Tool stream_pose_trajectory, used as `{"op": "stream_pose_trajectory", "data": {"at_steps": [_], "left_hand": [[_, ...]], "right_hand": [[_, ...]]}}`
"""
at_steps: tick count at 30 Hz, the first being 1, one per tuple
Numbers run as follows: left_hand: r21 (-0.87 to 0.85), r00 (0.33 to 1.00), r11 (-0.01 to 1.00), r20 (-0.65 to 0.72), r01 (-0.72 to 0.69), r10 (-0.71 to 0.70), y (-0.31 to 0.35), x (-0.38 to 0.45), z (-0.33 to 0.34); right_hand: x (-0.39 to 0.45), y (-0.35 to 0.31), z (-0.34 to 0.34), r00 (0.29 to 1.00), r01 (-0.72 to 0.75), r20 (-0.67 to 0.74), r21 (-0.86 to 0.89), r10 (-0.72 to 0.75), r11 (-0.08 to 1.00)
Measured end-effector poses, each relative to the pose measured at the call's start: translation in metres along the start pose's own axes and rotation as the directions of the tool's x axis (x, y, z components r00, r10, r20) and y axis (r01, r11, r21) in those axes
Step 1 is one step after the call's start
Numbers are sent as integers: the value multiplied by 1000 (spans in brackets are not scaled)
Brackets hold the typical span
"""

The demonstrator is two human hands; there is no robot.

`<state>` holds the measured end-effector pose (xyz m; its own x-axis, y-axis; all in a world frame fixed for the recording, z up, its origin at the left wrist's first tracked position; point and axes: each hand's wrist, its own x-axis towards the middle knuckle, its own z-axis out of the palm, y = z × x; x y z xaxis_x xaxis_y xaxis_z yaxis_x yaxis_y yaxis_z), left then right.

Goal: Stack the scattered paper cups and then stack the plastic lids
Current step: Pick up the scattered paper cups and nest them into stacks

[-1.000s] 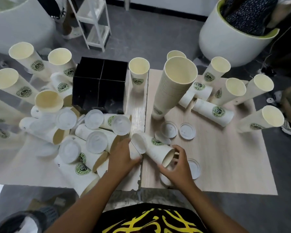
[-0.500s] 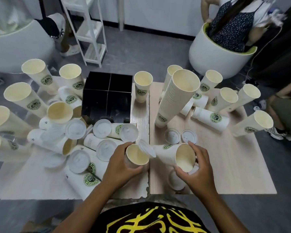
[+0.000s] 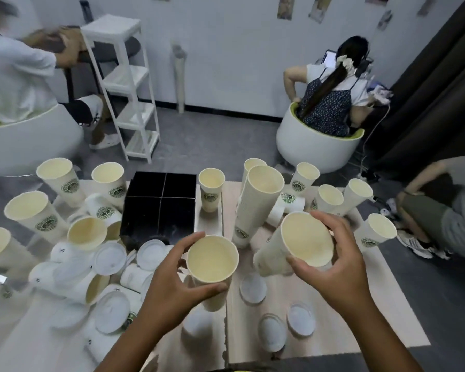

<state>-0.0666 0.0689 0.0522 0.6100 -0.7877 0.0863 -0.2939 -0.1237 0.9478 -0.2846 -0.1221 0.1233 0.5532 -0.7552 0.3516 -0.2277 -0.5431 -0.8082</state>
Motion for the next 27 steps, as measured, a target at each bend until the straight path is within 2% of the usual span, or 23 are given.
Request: {"op": "stream_pose_trajectory", "data": {"at_steps": [7, 13, 20, 27], "left_hand": [[-62, 996, 995, -28, -83, 82, 54, 33, -6], [-66, 988, 988, -84, -137, 132, 95, 74, -9], [5, 960, 977, -188, -213, 210, 146, 109, -25], [13, 921, 955, -262, -296, 289, 182, 141, -38]], "right_hand": [[69, -42, -45, 990, 119, -95, 136, -107, 984], [144, -62, -56, 984, 175, -74, 182, -164, 968], [193, -34, -16, 979, 181, 83, 84, -188, 980], [181, 33, 39, 955, -12, 297, -30, 21, 999]]}}
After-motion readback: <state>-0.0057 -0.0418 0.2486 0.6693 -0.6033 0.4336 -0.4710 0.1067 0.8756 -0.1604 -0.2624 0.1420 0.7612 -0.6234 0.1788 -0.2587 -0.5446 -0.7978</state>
